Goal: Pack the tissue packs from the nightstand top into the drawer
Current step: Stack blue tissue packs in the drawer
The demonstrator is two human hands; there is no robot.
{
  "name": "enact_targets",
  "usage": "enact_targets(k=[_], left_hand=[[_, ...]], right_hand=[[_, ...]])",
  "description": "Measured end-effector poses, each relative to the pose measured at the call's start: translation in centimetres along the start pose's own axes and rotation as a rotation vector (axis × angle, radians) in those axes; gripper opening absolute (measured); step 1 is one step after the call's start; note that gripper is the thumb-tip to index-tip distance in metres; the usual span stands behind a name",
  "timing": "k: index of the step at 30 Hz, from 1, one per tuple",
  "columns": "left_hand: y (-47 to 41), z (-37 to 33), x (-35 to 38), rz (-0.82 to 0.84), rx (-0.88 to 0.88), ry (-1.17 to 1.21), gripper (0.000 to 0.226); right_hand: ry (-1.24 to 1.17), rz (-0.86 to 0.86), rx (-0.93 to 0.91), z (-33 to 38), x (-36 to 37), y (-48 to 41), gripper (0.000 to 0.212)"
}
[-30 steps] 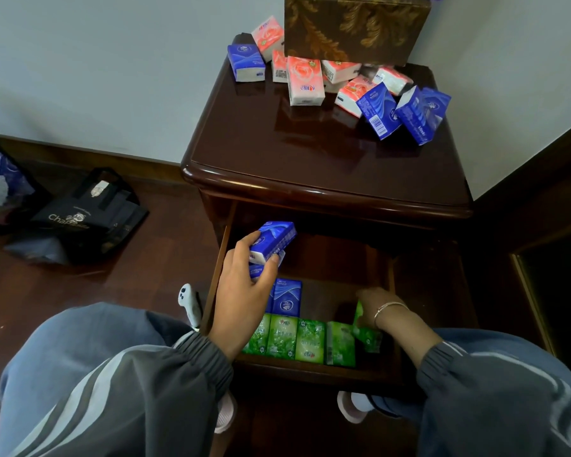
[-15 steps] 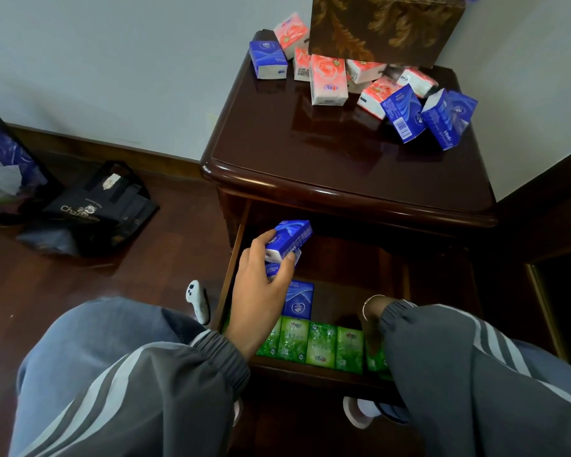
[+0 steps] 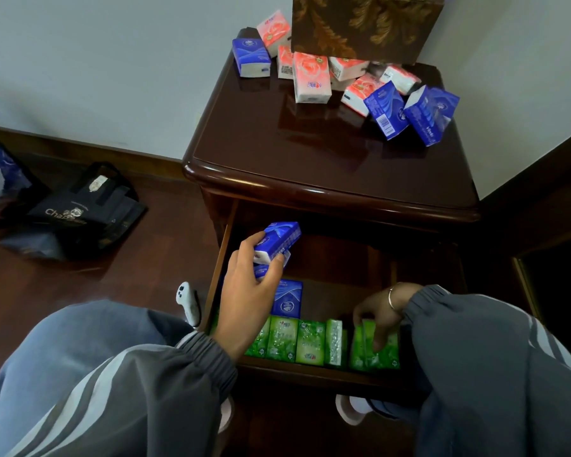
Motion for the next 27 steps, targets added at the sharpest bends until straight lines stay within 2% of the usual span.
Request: enact_targets(k=[8, 15, 18, 21, 23, 27], left_hand=[[0.0, 0.3, 0.1, 0.015, -0.021, 0.001, 0.037], [-0.1, 0.4, 0.3, 0.022, -0.024, 0.005, 0.035], [-0.1, 0.5, 0.3, 0.022, -0.027, 0.000, 0.035], [0.0, 0.6, 0.3, 0.028, -0.031, -0.004, 0.037], [0.0, 0.5, 0.4, 0.026, -0.029, -0.015, 0.037], [0.1, 0.6, 0.5, 0.026, -0.028, -0.031, 0.037]], right_hand=[[0.063, -0.112, 0.002, 0.5, 1.5, -3.6, 0.068], [0.296, -0.378, 0.095, -0.7, 1.5, -3.5, 0.094], [0.179, -0.497, 0.100, -1.4, 1.4, -2.2, 0.095], [-0.121, -0.621, 0.072, -0.9, 1.1, -1.3, 0.076], [-0.315, -0.619, 0.063, 0.6, 1.3, -1.2, 0.063], [-0.342, -0.542, 0.104, 3.2, 2.3, -2.6, 0.055]])
Point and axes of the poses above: each hand's wrist, its own y-axis away from the middle knuckle, its own x-axis out of the palm, z = x × y, the point moved 3 cm from there along -y, towards the middle knuckle, and after that the axes turned 4 degrees about x, right-handed, at the moved point
